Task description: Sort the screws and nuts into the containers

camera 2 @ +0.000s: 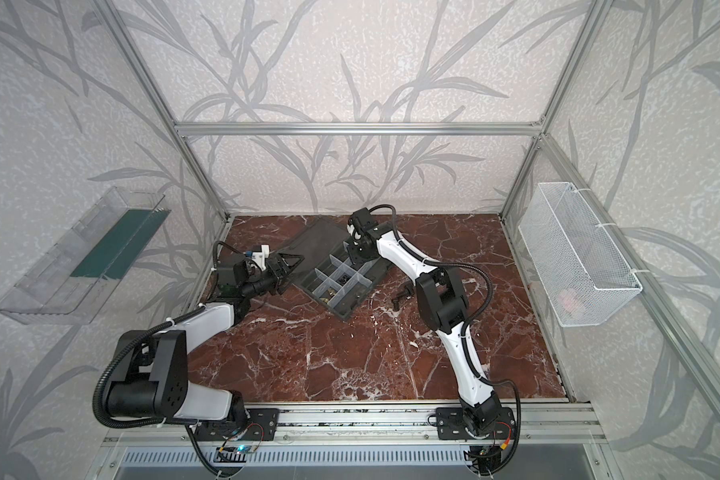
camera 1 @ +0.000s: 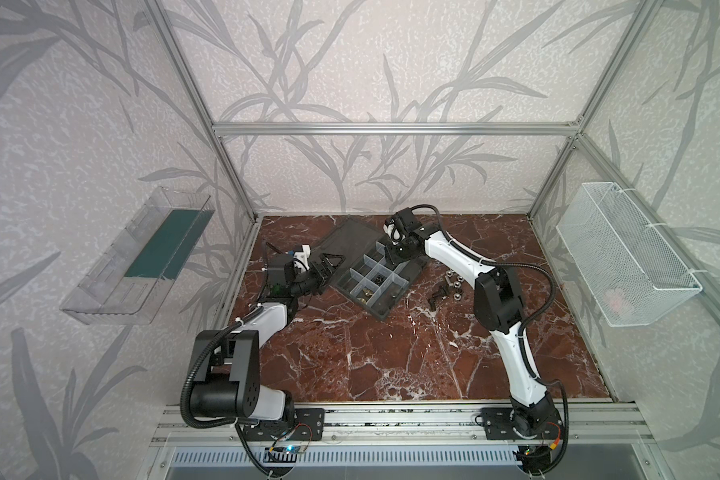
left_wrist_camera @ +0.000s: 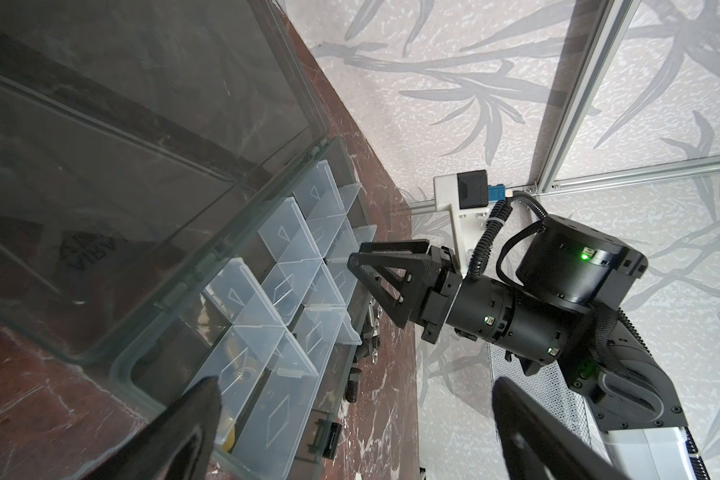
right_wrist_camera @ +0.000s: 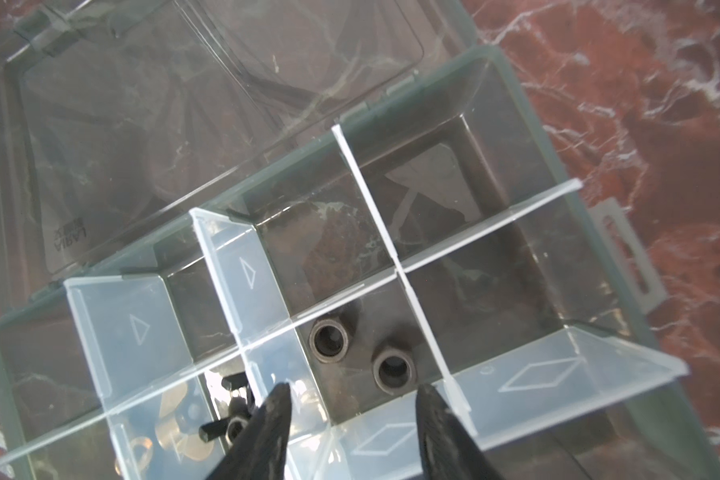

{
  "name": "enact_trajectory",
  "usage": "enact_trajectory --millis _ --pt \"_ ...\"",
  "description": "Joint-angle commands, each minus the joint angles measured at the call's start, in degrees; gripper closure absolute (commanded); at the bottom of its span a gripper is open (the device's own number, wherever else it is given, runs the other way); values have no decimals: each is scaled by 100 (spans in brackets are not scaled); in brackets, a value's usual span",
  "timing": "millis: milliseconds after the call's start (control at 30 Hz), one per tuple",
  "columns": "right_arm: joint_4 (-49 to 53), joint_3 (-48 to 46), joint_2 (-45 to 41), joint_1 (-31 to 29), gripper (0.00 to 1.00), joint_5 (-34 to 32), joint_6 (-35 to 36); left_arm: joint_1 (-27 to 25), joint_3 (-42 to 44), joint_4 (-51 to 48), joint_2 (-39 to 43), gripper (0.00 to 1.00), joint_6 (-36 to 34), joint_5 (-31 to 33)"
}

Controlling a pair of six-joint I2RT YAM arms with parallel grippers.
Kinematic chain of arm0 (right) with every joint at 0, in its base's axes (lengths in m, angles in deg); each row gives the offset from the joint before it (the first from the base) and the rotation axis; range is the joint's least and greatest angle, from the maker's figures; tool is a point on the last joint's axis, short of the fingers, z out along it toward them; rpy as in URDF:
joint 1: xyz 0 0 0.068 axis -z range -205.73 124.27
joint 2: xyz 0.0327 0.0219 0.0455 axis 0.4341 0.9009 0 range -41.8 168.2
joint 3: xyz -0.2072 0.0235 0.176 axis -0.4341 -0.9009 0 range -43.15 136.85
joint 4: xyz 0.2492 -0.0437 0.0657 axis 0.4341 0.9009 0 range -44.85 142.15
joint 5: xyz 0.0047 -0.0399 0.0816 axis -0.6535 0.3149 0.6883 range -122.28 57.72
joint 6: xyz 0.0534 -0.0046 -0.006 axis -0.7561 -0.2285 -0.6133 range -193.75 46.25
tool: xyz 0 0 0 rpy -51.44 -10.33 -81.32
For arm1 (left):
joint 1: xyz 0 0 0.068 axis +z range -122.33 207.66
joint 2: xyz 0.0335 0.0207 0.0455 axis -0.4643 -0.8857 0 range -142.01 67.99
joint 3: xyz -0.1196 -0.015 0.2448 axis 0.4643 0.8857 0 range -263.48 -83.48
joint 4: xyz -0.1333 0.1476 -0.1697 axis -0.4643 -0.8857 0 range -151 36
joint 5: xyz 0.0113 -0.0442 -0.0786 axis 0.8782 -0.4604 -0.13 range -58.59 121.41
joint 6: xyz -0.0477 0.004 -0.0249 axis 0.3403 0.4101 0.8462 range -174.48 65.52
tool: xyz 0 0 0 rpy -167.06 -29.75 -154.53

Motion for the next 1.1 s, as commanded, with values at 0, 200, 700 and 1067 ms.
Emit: enact_trajectory --millis 0,200,700,1067 --pt "269 -239 -696 -29 46 -164 178 -9 76 65 184 1 -17 -41" --pt "208 -1525 -1915 40 45 -615 191 -15 32 -17 195 0 -63 -37" --pt "122 -4788 -3631 1469 47 -904 -1047 -11 -231 -616 213 1 -387 12" --pt "33 -4490 -2776 1855 47 -715 -866 -12 -170 -547 215 1 -352 21"
